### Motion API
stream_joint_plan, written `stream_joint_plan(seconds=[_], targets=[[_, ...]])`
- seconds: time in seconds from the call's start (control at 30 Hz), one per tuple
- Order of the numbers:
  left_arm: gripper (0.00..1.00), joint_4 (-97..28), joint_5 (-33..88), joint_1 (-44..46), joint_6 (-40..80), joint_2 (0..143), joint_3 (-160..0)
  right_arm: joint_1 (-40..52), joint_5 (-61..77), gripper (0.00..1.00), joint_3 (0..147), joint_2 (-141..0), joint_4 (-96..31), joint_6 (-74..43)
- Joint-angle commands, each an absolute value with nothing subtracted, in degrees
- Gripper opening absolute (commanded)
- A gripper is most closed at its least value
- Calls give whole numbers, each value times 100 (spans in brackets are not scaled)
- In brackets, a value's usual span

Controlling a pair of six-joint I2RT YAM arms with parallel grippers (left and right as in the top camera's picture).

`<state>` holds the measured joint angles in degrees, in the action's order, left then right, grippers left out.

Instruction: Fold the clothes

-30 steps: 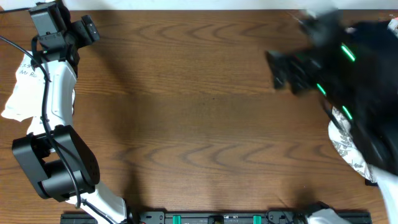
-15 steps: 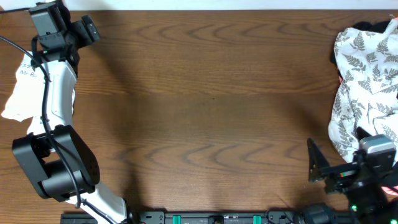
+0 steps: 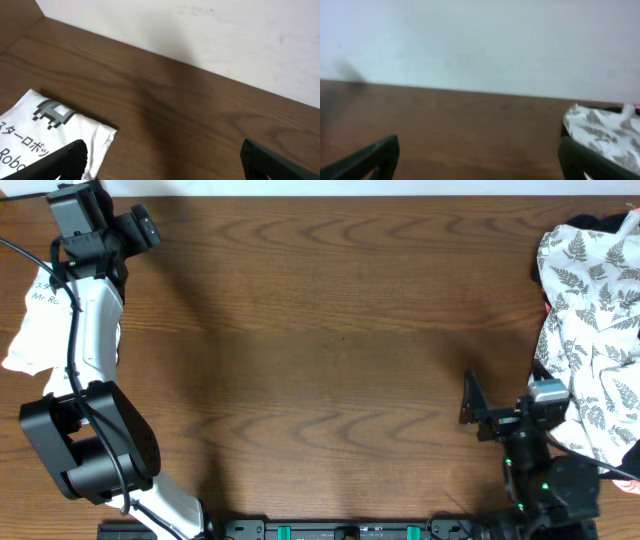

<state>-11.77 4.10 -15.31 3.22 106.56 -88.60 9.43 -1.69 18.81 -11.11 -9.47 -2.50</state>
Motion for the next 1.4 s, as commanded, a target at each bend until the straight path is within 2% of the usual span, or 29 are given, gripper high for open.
stream_joint_plan(seconds=[0.0,0.5,0.9,1.23,1.37], targets=[[98,-1175,384,-1542,395,10707,-8842,878,-123,99,1372,-794,-473,-515],[98,-1175,384,-1542,395,10707,-8842,709,-104,99,165,-86,541,-558],[98,-1175,384,-1542,395,10707,-8842,707,-158,99,30,-32,482,-548],[98,-1175,384,-1540,395,10707,-8842,635,-213,99,30,-32,-416,-451],[98,-1175,384,-1542,395,10707,-8842,622,-213,99,30,-32,-412,-207]])
